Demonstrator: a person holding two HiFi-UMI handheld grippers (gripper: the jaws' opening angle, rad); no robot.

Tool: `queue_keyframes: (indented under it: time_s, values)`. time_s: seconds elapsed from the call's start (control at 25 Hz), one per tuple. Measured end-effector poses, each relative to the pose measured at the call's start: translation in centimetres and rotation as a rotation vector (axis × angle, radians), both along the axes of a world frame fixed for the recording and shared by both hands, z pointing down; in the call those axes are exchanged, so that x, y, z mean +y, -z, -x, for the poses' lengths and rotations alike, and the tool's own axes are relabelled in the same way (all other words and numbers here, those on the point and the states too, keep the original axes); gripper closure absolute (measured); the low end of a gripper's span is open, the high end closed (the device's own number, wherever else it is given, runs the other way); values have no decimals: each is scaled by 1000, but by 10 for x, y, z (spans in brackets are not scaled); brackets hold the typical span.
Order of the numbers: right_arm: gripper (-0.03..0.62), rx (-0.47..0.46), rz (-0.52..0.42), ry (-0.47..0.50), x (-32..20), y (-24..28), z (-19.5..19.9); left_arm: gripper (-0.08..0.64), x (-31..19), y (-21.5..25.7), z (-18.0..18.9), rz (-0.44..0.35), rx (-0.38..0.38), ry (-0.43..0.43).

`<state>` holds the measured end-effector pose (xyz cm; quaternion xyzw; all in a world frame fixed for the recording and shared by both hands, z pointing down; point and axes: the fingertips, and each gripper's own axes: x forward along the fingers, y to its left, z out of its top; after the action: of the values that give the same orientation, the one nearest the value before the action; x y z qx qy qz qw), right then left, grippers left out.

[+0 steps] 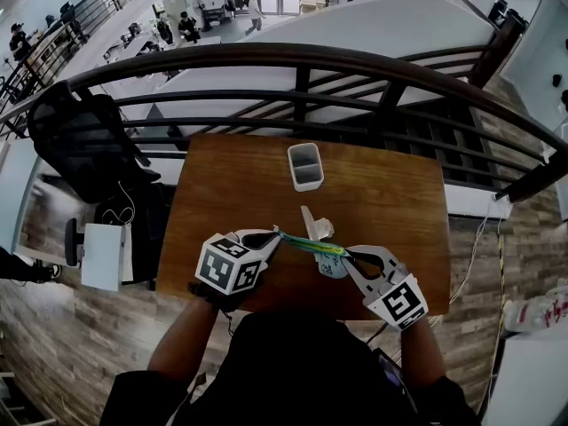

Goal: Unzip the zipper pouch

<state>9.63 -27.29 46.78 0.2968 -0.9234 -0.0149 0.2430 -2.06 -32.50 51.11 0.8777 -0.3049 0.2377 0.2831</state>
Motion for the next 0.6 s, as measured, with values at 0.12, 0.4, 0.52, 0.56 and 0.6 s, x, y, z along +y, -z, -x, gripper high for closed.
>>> queue_keyframes:
  time_s: [0.12,0.4,0.52,0.56,0.6]
  values:
    - [592,4,-1,1,0,-3,2,545,-1,-2,4,0,-3,2]
    - [592,3,10,-17,1,-5,-1,545,-8,-12,12,-3,-66,71]
    - [592,-3,12,-17,0,-6,0,545,-6,-14,14,14,-44,73]
    - [592,-7,13,-15,0,-6,1,545,-5,-14,16,26,-28,75]
    - [592,-12,14,-9,1,-6,3,545,-4,-14,18,37,-17,77]
